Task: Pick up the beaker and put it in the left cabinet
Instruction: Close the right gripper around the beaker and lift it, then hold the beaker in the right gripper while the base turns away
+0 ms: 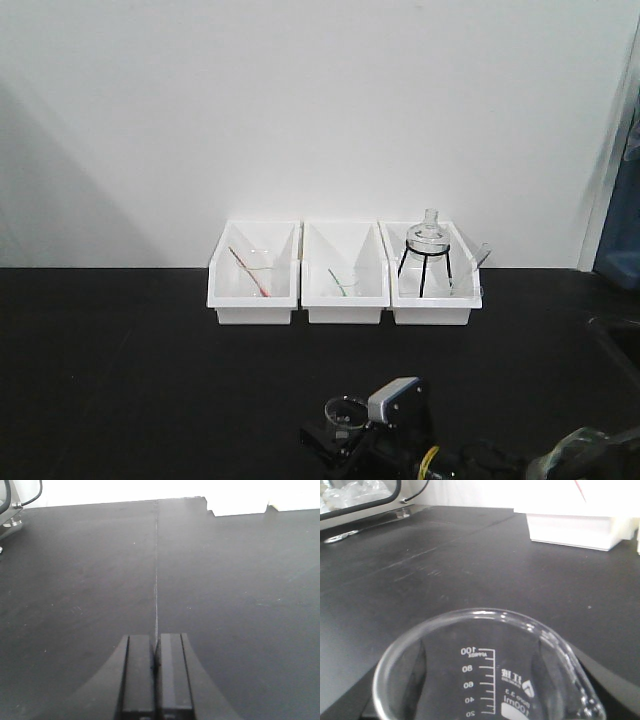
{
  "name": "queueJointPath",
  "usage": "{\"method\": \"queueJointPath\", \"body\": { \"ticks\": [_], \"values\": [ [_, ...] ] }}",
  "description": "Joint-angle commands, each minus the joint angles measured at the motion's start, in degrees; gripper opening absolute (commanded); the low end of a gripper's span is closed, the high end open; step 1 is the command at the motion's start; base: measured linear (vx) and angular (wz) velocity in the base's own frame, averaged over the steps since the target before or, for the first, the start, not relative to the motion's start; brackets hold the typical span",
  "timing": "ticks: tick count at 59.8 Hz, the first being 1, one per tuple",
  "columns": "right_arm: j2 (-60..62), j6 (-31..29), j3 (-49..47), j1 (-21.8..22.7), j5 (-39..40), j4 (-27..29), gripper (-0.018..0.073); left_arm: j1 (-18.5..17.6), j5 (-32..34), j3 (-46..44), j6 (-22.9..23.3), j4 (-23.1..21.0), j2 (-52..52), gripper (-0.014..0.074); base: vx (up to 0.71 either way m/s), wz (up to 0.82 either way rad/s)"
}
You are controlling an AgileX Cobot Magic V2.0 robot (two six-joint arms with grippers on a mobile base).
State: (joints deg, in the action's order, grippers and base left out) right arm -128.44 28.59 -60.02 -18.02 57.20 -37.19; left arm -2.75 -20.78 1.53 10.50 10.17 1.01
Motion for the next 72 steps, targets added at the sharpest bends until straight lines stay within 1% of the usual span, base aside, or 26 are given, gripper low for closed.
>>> {"method": "queueJointPath", "body": {
  "ticks": [1,6,11,17,25,29,31,38,48,56,65,72],
  "values": [
    [10.44,6.34,-1.28,0.15,-8.71,0.16,-0.0003,-0.31,4.29,-0.89,0.23,0.19,0.56,0.0004,0.00,0.00],
    [16.19,9.74,-1.28,0.15,-22.40,0.16,-0.0003,-0.31,4.29,-0.89,0.23,0.19,0.56,0.0004,0.00,0.00],
    [23.19,10.05,-1.28,0.15,-34.54,-0.15,-0.0003,-0.31,4.29,-0.89,0.23,0.19,0.56,0.0004,0.00,0.00],
    [30.30,10.08,-1.28,0.15,-48.38,-2.63,-0.0003,-0.31,4.29,-0.89,0.23,0.19,0.56,0.0004,0.00,0.00],
    [39.09,10.08,-1.28,0.15,-63.30,-2.64,-0.0003,-0.31,4.29,-0.89,0.23,0.19,0.56,0.0004,0.00,0.00],
    [43.01,9.88,-0.81,0.15,-69.92,-2.26,-0.0003,-0.31,4.29,-0.89,0.23,0.19,0.56,0.0004,0.00,0.00],
    [44.85,9.49,-0.05,0.15,-71.75,-2.26,-0.0002,-0.31,4.29,-0.89,0.23,0.19,0.56,0.0004,0.00,0.00],
    [52.32,9.44,5.55,0.15,-73.01,-1.84,-0.0002,-0.31,4.29,-0.89,0.23,0.19,0.56,0.0004,0.00,0.00],
    [64.16,9.44,15.91,0.15,-73.06,0.99,-0.0002,-0.31,4.29,-0.89,0.23,0.19,0.56,0.0004,0.00,0.00],
    [73.35,9.49,22.67,0.15,-73.06,2.09,-0.0002,-0.31,4.29,-0.89,0.23,0.19,0.56,0.0004,0.00,0.00],
    [81.95,9.49,27.93,0.15,-72.99,2.03,-0.0002,-0.31,4.29,-0.89,0.23,0.19,0.56,0.0004,0.00,0.00],
    [86.45,9.44,30.25,0.15,-72.99,1.90,-0.0002,-0.31,4.29,-0.89,0.23,0.19,0.56,0.0004,0.00,0.00]
  ]
}}
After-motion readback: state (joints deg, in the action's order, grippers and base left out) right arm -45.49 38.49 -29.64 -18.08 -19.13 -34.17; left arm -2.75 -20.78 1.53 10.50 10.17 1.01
